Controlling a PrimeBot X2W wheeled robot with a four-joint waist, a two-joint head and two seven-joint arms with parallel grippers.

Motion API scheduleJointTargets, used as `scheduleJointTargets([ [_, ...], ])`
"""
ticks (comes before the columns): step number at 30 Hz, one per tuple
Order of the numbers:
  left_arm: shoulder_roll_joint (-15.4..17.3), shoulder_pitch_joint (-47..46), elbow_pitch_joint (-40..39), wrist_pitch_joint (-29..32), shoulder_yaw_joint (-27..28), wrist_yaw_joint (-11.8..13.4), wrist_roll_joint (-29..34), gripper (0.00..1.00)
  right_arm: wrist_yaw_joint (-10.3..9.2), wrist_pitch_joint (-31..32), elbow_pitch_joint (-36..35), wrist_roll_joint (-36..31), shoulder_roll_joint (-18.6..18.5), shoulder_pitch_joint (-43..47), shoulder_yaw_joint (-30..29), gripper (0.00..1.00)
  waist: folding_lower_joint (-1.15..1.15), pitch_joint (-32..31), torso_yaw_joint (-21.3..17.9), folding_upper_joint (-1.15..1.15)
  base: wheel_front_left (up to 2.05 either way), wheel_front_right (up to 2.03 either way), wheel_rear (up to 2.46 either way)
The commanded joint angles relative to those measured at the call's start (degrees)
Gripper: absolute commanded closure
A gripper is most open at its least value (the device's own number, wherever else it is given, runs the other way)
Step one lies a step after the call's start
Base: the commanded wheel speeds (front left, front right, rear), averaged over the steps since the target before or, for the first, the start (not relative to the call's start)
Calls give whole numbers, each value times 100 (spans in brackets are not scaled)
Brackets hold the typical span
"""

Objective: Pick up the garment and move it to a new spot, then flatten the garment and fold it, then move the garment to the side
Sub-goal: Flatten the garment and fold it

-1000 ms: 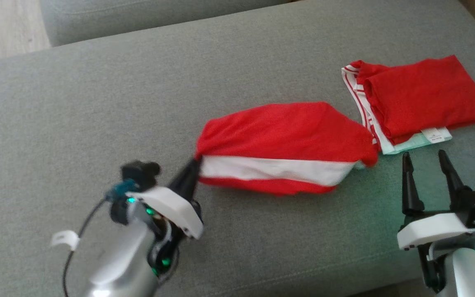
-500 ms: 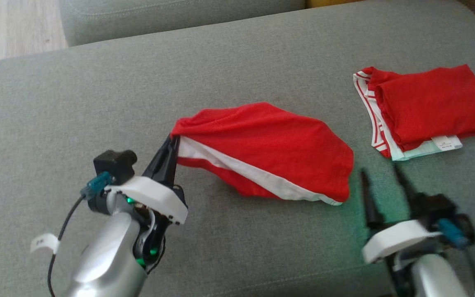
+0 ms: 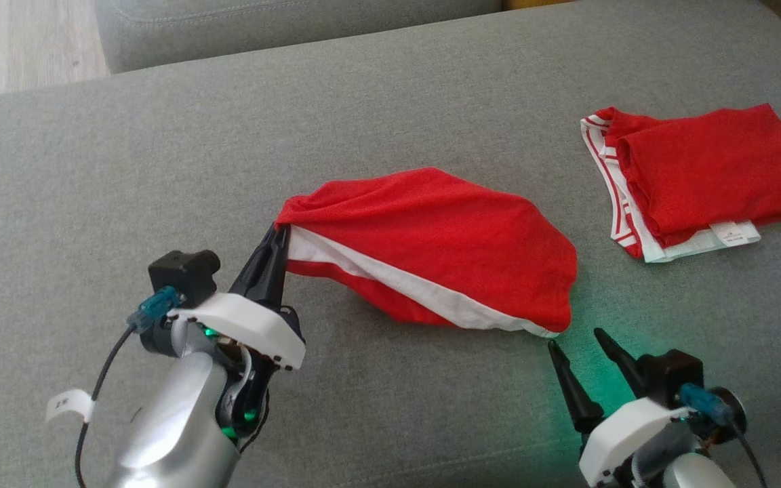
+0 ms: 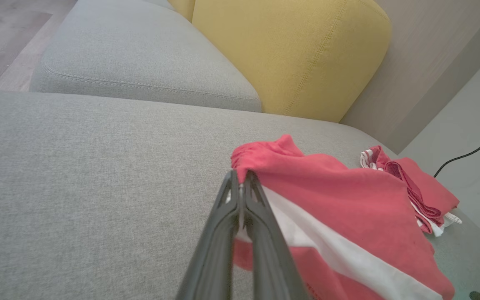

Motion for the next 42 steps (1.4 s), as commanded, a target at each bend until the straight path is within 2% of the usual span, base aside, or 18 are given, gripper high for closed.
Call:
scheduleJointTargets([
  [1, 62, -200, -185, -75, 234, 2, 67, 100, 10, 10, -169, 106, -46, -118, 202, 0, 0, 17, 4, 0, 0, 0, 0],
  [9, 41, -248, -182, -76, 247, -18, 118, 100, 10, 14, 95, 398, -74, -328, 565, 0, 0, 92, 54, 0, 0, 0, 0],
  [24, 21, -352, -143, -76, 231, -55, 160, 100, 10, -195, 646, 534, -52, -716, 669, 0, 0, 193, 110, 0, 0, 0, 0],
  [25, 23, -355, -138, -76, 235, -55, 161, 100, 10, -195, 670, 551, -51, -722, 682, 9, 0, 191, 110, 0, 0, 0, 0],
  [26, 24, -356, -133, -76, 240, -54, 162, 100, 10, -194, 691, 576, -52, -728, 697, 37, 0, 187, 108, 0, 0, 0, 0],
  [28, 24, -356, -124, -76, 248, -52, 165, 100, 10, -210, 713, 625, -72, -741, 754, 85, 0, 177, 103, 0, 0, 0, 0],
  [29, 24, -355, -119, -76, 252, -53, 167, 100, 10, -229, 717, 660, -83, -749, 783, 100, 0, 173, 100, 0, 0, 0, 0],
  [42, 58, -278, -59, -76, 314, -59, 185, 100, 10, -398, 530, 642, -417, -712, 873, 100, 0, 18, 58, 0, 0, 0, 0],
])
